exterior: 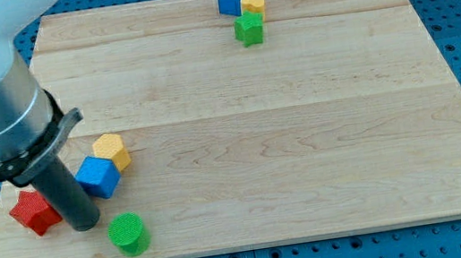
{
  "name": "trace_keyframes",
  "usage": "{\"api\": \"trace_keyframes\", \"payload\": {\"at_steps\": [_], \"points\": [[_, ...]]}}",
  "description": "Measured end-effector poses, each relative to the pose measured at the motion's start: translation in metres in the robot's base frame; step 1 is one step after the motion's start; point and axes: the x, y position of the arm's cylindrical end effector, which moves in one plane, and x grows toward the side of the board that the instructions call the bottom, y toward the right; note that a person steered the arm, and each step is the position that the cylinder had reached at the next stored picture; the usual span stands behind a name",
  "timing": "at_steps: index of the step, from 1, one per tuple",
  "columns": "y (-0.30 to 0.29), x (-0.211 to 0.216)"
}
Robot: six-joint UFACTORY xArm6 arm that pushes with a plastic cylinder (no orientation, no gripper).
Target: Place your arm to the left of the green circle
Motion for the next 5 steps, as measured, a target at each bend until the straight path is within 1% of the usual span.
{"api": "trace_keyframes", "payload": {"at_steps": [1, 5], "points": [[0.0, 0.0], [0.0, 0.026]]}}
